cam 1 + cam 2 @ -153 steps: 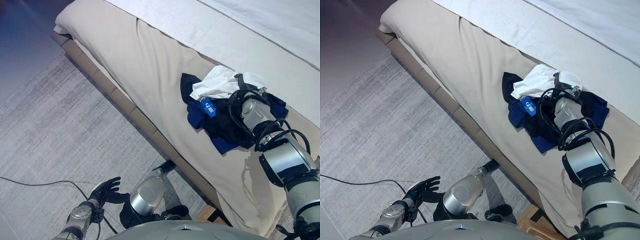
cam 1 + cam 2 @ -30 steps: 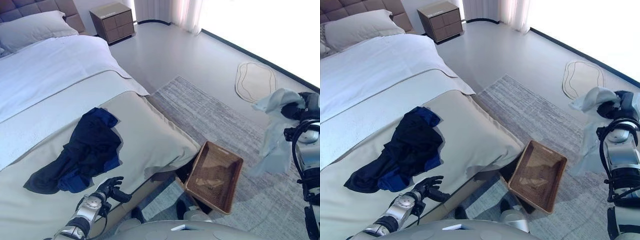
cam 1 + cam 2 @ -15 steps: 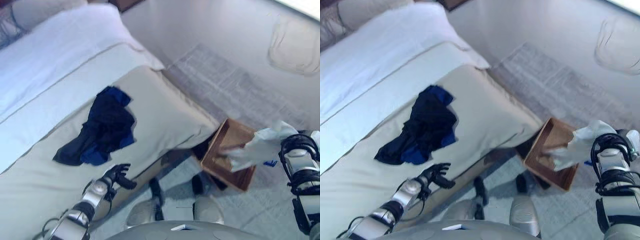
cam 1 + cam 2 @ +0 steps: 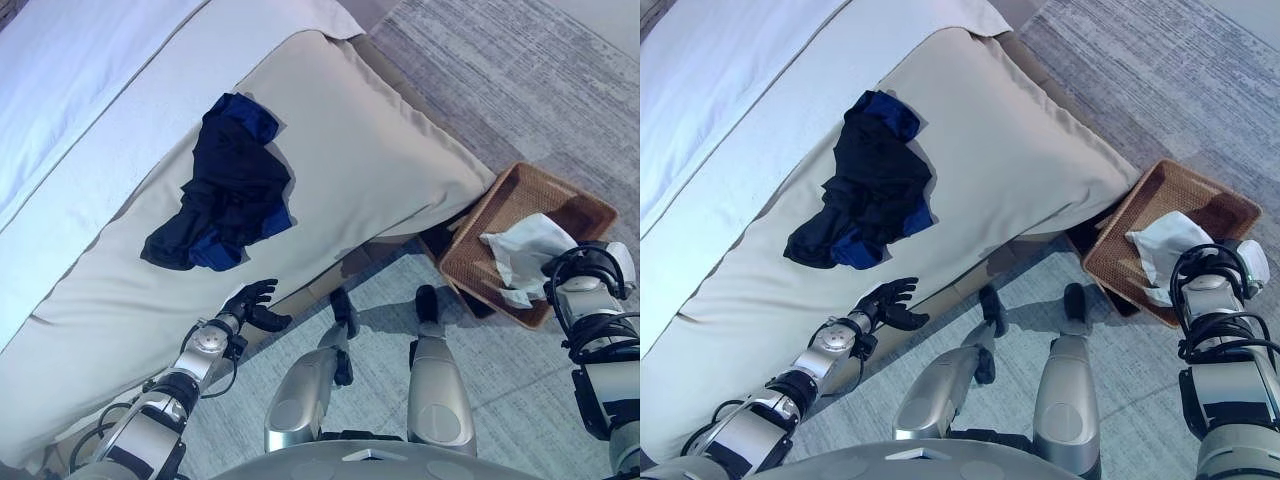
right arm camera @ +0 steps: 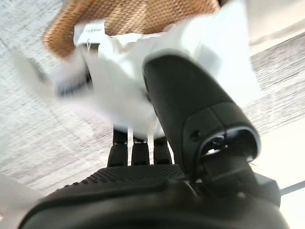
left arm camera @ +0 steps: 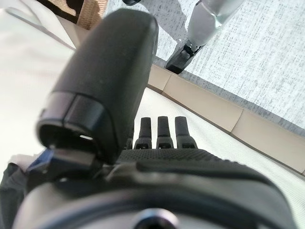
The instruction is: Pick up the clothes from the bed and place them into the basket
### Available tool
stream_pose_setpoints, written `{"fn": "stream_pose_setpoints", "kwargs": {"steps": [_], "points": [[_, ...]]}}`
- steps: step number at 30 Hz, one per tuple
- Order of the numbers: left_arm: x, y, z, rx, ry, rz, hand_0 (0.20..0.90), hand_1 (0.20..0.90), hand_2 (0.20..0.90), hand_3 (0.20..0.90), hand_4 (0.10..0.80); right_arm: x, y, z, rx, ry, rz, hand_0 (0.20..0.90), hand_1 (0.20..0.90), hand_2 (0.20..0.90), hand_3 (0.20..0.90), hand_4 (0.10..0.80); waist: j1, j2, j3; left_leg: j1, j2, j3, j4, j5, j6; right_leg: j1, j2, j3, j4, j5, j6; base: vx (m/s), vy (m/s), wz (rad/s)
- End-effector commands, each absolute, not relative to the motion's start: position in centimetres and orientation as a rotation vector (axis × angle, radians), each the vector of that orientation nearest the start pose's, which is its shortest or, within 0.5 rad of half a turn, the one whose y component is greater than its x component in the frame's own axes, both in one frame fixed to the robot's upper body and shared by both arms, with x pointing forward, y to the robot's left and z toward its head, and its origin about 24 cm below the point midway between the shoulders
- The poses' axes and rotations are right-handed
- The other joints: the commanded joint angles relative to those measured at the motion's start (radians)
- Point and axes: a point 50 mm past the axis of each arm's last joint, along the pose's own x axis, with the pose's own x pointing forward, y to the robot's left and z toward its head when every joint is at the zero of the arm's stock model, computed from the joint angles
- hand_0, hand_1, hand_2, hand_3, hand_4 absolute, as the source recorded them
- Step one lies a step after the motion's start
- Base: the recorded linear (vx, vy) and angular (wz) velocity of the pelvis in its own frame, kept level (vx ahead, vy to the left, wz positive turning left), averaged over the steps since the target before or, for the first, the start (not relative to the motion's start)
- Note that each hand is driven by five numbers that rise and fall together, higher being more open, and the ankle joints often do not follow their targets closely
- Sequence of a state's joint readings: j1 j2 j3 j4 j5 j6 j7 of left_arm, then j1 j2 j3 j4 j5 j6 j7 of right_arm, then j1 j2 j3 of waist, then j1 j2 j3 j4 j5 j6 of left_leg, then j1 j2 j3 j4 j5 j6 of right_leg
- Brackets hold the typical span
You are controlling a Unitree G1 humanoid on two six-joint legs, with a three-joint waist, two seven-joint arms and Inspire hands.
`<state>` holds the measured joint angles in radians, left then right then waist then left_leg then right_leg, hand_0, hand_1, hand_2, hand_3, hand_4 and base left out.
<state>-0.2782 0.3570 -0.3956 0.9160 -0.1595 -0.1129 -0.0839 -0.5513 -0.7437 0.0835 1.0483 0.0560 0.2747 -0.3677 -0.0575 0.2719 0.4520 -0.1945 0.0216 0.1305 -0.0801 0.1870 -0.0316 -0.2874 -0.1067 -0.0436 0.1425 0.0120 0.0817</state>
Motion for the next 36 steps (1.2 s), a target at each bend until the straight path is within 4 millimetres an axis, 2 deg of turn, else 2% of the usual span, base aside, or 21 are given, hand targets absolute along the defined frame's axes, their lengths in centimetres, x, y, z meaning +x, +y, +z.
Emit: {"fn": "stream_pose_setpoints", "kwargs": {"steps": [1,4,8,12,15,18,21,22,24,26,27,28,33,36], "points": [[23.7,21.6,-8.3,0.352,0.630,-0.203,0.900,0.900,0.900,0.900,0.800,27.6,-41.3,8.6,-0.789,0.524,-0.839,0.900,0.900,0.900,0.900,0.800,0.001,-0.053,-0.041,0.037,-0.037,-0.056,0.092,-0.148,-0.010,0.039,0.005,-0.098,0.044,-0.090,-0.072,0.065,0.025,0.09],[22.9,22.3,-8.9,0.355,0.672,-0.180,0.900,0.900,0.900,0.900,0.800,27.4,-41.3,8.1,-0.815,0.563,-0.792,0.900,0.900,0.900,0.900,0.800,0.008,-0.085,-0.057,0.045,-0.033,-0.054,0.099,-0.157,-0.011,0.061,0.009,-0.104,0.010,-0.072,-0.067,0.057,-0.003,0.14],[22.1,23.5,-9.4,0.354,0.719,-0.116,0.900,0.900,0.900,0.900,0.800,27.9,-40.6,8.1,-0.877,0.558,-0.716,0.900,0.900,0.900,0.900,0.800,0.032,-0.157,-0.079,0.060,-0.024,-0.053,0.101,-0.171,-0.012,0.112,0.023,-0.111,-0.095,-0.013,-0.047,0.046,-0.060,0.15],[21.7,24.5,-9.3,0.334,0.727,-0.043,0.900,0.900,0.900,0.900,0.800,28.9,-39.6,8.7,-0.913,0.514,-0.669,0.900,0.900,0.900,0.900,0.800,0.072,-0.218,-0.098,0.070,-0.013,-0.068,0.076,-0.163,-0.017,0.145,0.032,-0.143,-0.168,0.034,-0.027,0.010,-0.045,0.09],[21.2,24.5,-9.6,0.319,0.736,-0.023,0.900,0.900,0.900,0.900,0.800,29.5,-39.0,9.9,-0.919,0.416,-0.679,0.900,0.900,0.900,0.900,0.800,0.099,-0.235,-0.116,0.072,-0.012,-0.083,0.072,-0.157,-0.022,0.160,0.027,-0.177,-0.177,0.036,-0.024,0.013,0.013,0.25],[20.3,24.3,-10.2,0.320,0.750,-0.020,0.900,0.900,0.900,0.900,0.800,29.9,-37.6,10.7,-0.823,0.266,-0.680,0.900,0.900,0.900,0.900,0.800,0.132,-0.246,-0.134,0.083,-0.013,-0.100,0.075,-0.156,-0.026,0.196,0.023,-0.230,-0.173,0.019,-0.028,0.054,0.032,0.45],[19.2,24.7,-10.7,0.339,0.783,-0.021,0.900,0.900,0.900,0.900,0.800,30.3,-34.7,10.9,-0.648,0.076,-0.602,0.900,0.900,0.900,0.900,0.800,0.170,-0.248,-0.157,0.103,-0.022,-0.125,0.059,-0.148,-0.026,0.242,0.018,-0.303,-0.163,-0.003,-0.027,0.109,0.075,0.72],[18.8,25.1,-10.9,0.343,0.808,-0.013,0.900,0.900,0.900,0.900,0.800,30.2,-32.9,10.3,-0.568,-0.005,-0.546,0.900,0.900,0.900,0.900,0.800,0.193,-0.247,-0.172,0.109,-0.025,-0.149,0.046,-0.141,-0.025,0.267,0.023,-0.329,-0.150,-0.027,-0.030,0.131,0.046,0.63],[18.3,25.6,-11.2,0.333,0.839,0.014,0.900,0.900,0.900,0.900,0.800,29.9,-31.3,9.7,-0.470,-0.072,-0.502,0.900,0.900,0.900,0.900,0.800,0.211,-0.249,-0.192,0.119,-0.024,-0.174,0.034,-0.132,-0.029,0.294,0.028,-0.346,-0.145,-0.046,-0.036,0.129,0.036,0.68],[17.1,26.0,-11.8,0.329,0.868,0.018,0.900,0.900,0.900,0.900,0.800,29.3,-30.3,7.6,-0.420,-0.030,-0.460,0.900,0.900,0.900,0.900,0.800,0.240,-0.252,-0.220,0.141,-0.016,-0.205,0.020,-0.146,-0.042,0.338,0.037,-0.359,-0.151,-0.082,-0.040,0.230,-0.014,0.52],[16.9,26.1,-11.9,0.331,0.876,0.017,0.900,0.900,0.900,0.900,0.800,29.2,-30.2,7.3,-0.425,-0.014,-0.450,0.900,0.900,0.900,0.900,0.800,0.246,-0.254,-0.226,0.145,-0.014,-0.208,0.018,-0.147,-0.045,0.345,0.037,-0.366,-0.152,-0.086,-0.042,0.297,-0.016,0.46],[16.0,26.4,-12.2,0.324,0.901,0.032,0.900,0.900,0.900,0.900,0.800,29.1,-30.1,6.0,-0.449,0.061,-0.401,0.900,0.900,0.900,0.900,0.800,0.272,-0.258,-0.244,0.153,-0.008,-0.222,0.019,-0.147,-0.053,0.370,0.039,-0.387,-0.149,-0.101,-0.052,0.203,0.011,0.42],[12.9,27.5,-13.2,0.363,1.001,0.027,0.900,0.900,0.900,0.900,0.800,29.6,-31.5,4.6,-0.449,0.204,-0.394,0.900,0.900,0.900,0.900,0.800,0.339,-0.273,-0.282,0.193,-0.008,-0.282,0.010,-0.155,-0.064,0.433,0.043,-0.422,-0.130,-0.141,-0.070,0.209,0.037,0.51],[10.5,28.0,-13.9,0.347,1.064,0.064,0.900,0.900,0.900,0.900,0.800,30.2,-31.5,4.8,-0.514,0.216,-0.340,0.900,0.900,0.900,0.900,0.800,0.364,-0.285,-0.303,0.210,-0.014,-0.310,0.008,-0.164,-0.063,0.468,0.041,-0.427,-0.131,-0.156,-0.071,0.209,0.126,0.28]]}}
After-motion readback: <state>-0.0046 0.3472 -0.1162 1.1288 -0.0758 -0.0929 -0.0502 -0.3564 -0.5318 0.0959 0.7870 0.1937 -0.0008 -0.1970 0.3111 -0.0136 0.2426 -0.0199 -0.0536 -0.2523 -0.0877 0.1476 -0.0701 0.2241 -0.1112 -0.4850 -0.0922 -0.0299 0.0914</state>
